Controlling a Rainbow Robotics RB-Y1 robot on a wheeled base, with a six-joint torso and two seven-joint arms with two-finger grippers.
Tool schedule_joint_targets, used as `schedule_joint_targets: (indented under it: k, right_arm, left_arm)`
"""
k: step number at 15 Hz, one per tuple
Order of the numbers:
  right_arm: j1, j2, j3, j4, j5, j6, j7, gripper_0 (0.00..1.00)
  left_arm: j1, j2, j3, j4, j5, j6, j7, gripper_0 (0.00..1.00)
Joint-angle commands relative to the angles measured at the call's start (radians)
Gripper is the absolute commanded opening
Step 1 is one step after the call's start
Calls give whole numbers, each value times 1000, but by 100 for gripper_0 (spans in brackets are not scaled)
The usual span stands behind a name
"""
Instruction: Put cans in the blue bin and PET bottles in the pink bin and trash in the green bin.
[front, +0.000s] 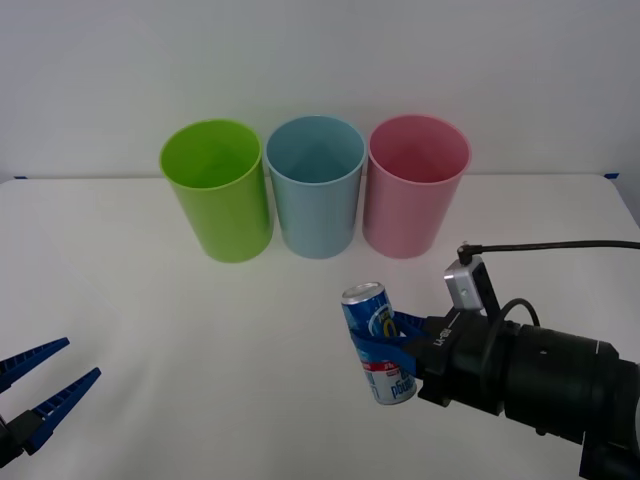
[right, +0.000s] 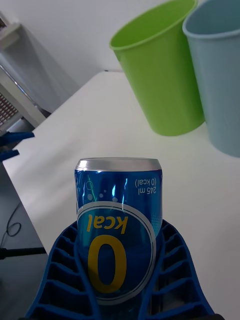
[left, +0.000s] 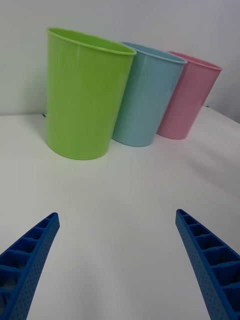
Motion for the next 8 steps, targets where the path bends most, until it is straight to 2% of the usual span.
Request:
schedule_joint_targets:
  k: [1,4,8]
  right_arm:
    - [0,0,-68,-20,-176,-1,35,0]
    - [-29,1,-145,-25,-344,0,112,0]
    - [-111,0,-223,-25,-464,26,143,0]
  left_arm:
    - [0,0,0,0,0,0,0,79]
    - [0,0,0,0,0,0,0,79]
    - [0,0,0,0,0,0,0,80]
